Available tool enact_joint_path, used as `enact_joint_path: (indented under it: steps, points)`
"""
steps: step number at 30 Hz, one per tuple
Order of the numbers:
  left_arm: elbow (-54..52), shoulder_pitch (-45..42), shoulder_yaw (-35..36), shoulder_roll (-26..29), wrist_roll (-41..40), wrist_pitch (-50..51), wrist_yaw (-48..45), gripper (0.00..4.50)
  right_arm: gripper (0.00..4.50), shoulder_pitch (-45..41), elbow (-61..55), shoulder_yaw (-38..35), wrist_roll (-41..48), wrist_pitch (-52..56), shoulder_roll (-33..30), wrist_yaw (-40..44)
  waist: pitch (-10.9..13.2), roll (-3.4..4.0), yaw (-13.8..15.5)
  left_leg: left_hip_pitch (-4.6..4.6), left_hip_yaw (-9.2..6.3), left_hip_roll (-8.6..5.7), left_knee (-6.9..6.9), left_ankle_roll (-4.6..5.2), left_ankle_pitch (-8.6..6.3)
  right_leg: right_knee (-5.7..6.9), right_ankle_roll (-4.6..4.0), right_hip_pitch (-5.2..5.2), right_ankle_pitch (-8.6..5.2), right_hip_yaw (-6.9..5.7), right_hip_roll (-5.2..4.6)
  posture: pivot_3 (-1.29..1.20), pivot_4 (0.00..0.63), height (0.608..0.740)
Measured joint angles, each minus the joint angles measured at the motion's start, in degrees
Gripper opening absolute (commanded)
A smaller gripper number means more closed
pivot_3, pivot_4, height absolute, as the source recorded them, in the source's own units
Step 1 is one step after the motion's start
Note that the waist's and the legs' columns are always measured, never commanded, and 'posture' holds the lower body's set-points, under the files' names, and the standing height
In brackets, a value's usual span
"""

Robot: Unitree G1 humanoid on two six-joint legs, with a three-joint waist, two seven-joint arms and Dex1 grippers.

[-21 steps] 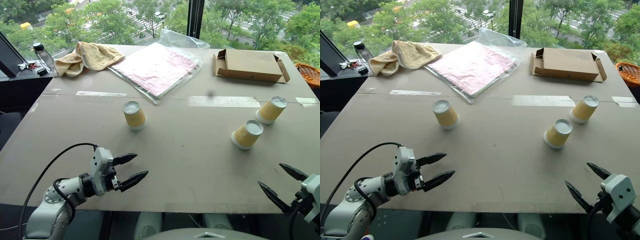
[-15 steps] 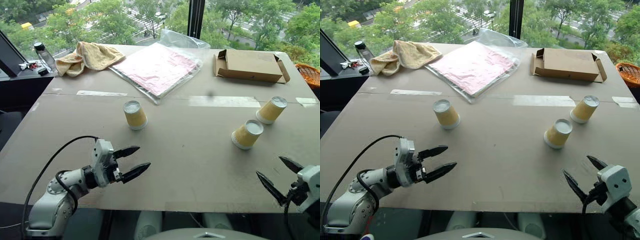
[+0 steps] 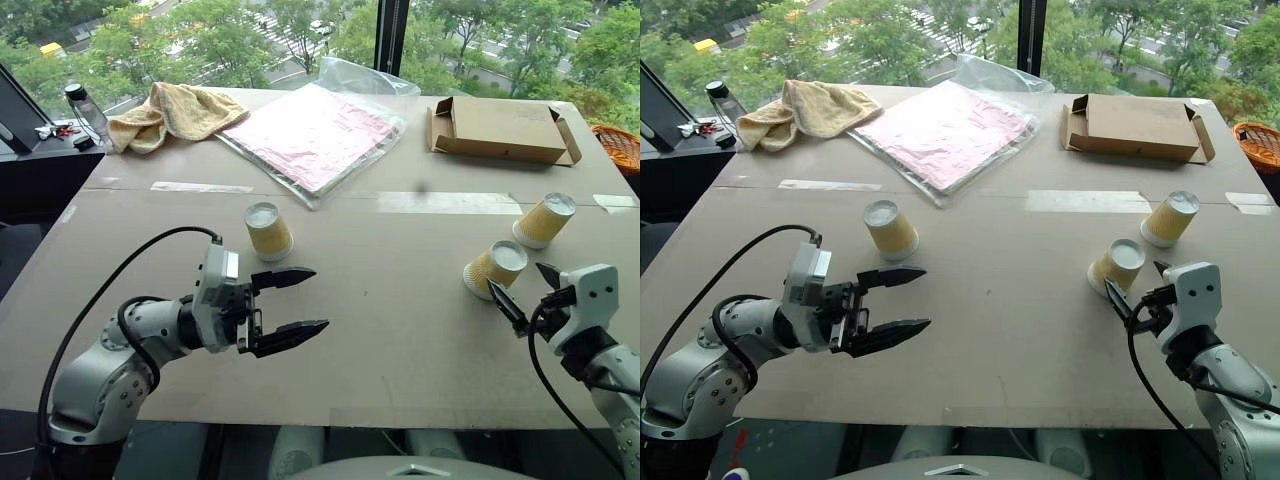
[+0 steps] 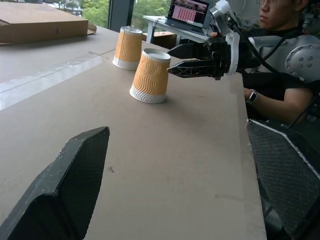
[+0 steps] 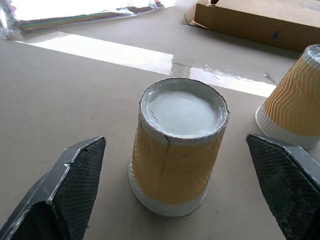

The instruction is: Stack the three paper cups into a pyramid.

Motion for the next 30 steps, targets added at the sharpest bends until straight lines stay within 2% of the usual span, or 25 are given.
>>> enact_joint_path:
  steps: [5,10,11,21,26,30]
  points:
    - [-0.4,0.0,0.0,-0.3,-0.7,1.0,1.5,4.50,4.46,-4.9,6.2,1.5,-1.6,-1.3,0.6,-0.1,0.0,0.03,-0.1,0.01,-0.01,0.00,-0.01,0.00,0.00,0.03,-0.01,-0.01,0.00,0.01,0.03,0.00,0.150,0.740]
    - [-0.7,1.6,0.3,-0.3,-0.6,0.7,1.8,4.50,2.31,-9.4,11.3,2.5,-2.3,-2.9,0.6,0.5,0.0,0.05,-0.1,0.00,-0.02,0.00,-0.02,0.00,0.00,0.03,-0.01,-0.02,0.01,0.01,0.04,0.00,0.150,0.740]
    - [-0.7,1.8,0.3,-0.3,-0.5,0.5,1.8,4.50,2.10,-9.7,11.6,2.5,-2.3,-3.1,0.6,0.6,0.0,0.05,-0.1,0.00,-0.03,0.00,-0.03,0.00,0.00,0.04,-0.01,-0.02,0.01,0.01,0.05,0.00,0.150,0.740]
    - [0.8,8.4,3.2,-1.8,2.9,-5.8,1.3,4.50,2.09,-11.8,11.6,5.6,-2.1,-3.9,-1.5,6.1,0.1,0.10,-0.2,0.04,-0.01,0.01,-0.02,0.00,0.00,0.06,-0.01,-0.02,0.00,0.02,0.04,0.00,0.150,0.740]
    - [4.7,8.6,4.0,-4.9,6.1,-11.6,1.5,4.50,2.09,-17.3,10.0,12.7,-3.1,-3.9,-2.4,8.6,0.1,0.08,-0.2,0.04,-0.01,0.01,-0.02,0.00,0.00,0.05,-0.01,-0.02,0.01,0.02,0.04,0.00,0.150,0.740]
    - [6.1,9.1,5.6,-5.2,6.3,-14.8,0.3,4.50,2.09,-23.6,9.8,18.1,-3.5,-2.8,-1.8,9.5,0.1,0.08,-0.2,0.00,-0.01,0.01,-0.02,0.00,0.00,0.04,-0.02,-0.04,0.01,0.02,0.04,0.00,0.150,0.740]
